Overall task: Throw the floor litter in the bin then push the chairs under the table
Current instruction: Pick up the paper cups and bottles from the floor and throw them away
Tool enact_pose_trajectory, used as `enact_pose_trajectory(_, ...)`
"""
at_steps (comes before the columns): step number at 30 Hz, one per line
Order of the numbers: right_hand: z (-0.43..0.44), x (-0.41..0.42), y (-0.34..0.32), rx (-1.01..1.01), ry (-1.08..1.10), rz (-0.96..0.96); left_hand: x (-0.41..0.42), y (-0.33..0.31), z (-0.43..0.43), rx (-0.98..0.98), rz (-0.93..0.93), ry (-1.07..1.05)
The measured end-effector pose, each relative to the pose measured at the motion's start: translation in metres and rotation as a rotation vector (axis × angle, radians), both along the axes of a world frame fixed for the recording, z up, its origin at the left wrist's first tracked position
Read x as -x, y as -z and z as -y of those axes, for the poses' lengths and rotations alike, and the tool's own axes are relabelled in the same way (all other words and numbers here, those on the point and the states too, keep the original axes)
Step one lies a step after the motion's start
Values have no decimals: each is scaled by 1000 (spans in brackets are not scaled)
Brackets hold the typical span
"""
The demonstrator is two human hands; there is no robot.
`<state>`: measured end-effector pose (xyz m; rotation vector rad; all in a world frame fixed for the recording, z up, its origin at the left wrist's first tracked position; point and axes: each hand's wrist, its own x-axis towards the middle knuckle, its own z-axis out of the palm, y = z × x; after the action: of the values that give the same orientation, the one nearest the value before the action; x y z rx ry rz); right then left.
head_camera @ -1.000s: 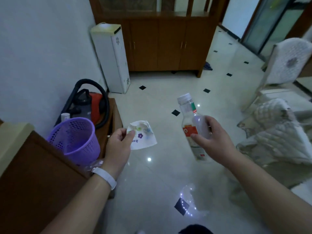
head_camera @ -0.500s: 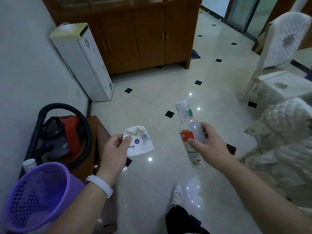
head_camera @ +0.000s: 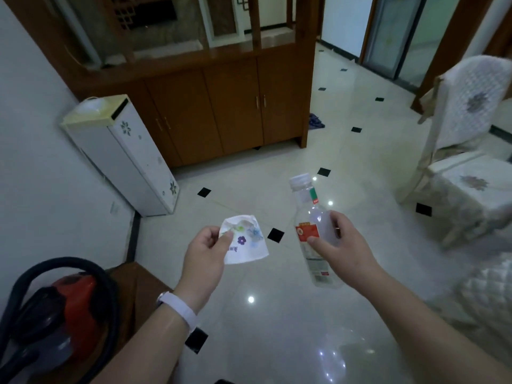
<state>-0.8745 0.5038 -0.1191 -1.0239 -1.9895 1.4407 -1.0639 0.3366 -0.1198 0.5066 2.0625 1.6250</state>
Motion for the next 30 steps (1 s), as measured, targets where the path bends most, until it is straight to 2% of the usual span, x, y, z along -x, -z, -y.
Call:
enact_pose_trajectory(10,-115,47,31,61,175,70,85,30,-158,-16,63,141)
enact_pose_trajectory(21,-281,182,5,-16,332,69,233,25,-368,-45,90,326)
enact_pose_trajectory(30,-395,207,31,83,502,38,272,39,-505,10,125,417)
